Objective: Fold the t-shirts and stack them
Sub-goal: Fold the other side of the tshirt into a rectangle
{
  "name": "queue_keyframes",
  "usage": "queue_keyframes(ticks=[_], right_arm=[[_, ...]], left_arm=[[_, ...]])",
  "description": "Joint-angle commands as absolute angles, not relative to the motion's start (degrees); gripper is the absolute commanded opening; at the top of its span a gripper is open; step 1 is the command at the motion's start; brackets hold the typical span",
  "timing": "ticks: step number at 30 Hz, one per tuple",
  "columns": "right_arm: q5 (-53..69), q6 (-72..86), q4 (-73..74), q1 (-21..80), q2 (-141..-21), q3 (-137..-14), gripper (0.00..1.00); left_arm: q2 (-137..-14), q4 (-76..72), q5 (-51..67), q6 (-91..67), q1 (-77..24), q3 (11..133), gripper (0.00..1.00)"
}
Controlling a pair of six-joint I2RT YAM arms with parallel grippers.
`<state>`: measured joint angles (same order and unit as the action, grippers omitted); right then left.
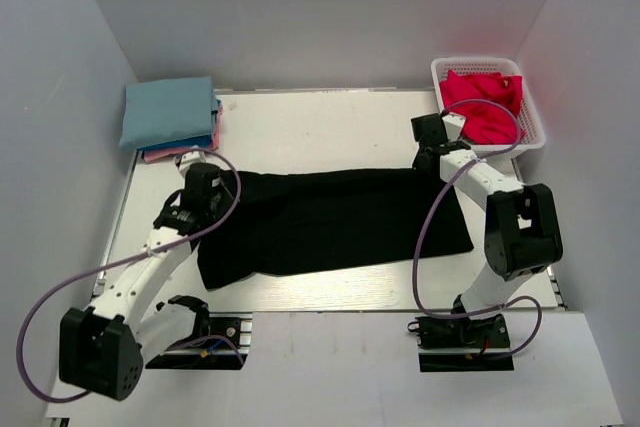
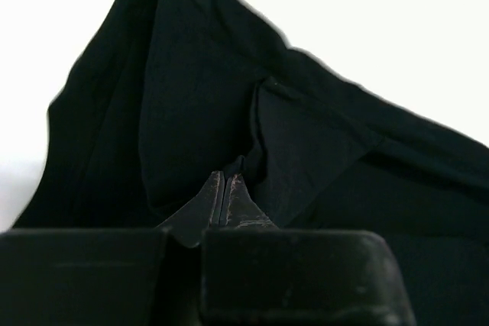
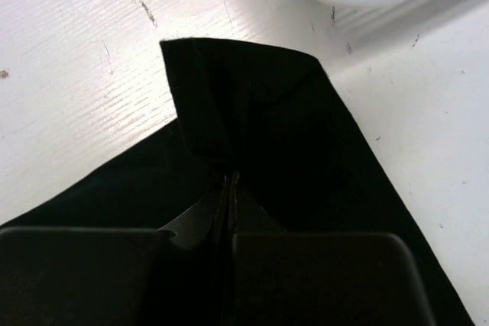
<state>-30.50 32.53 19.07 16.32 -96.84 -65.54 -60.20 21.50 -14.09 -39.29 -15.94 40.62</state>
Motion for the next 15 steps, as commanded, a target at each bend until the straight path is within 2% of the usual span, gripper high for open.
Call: queue_keyframes(ticks=[1, 11, 13, 15], right_arm=[[-31.91, 32.7, 17.31, 16.17, -93.26, -63.73, 0.0], [-30.07, 34.19, 21.18, 16.26, -88.43, -61.09, 0.0], [-27.18, 34.54, 21.18, 16.17, -87.37, -58.28, 0.0], [-25.85, 36.46, 22.05, 16.08, -86.22, -55.12, 0.0]], left_arm=[[-55.04, 25.92, -13.8, -43.58, -16.17, 36.4, 0.0], [-46.76, 36.38, -5.37, -50.98, -16.17, 31.03, 0.0], [-46.76, 39.61, -4.05, -52.11, -16.17, 29.71, 0.05], [-46.76, 42.79, -2.91, -53.34, -16.17, 29.71, 0.05]])
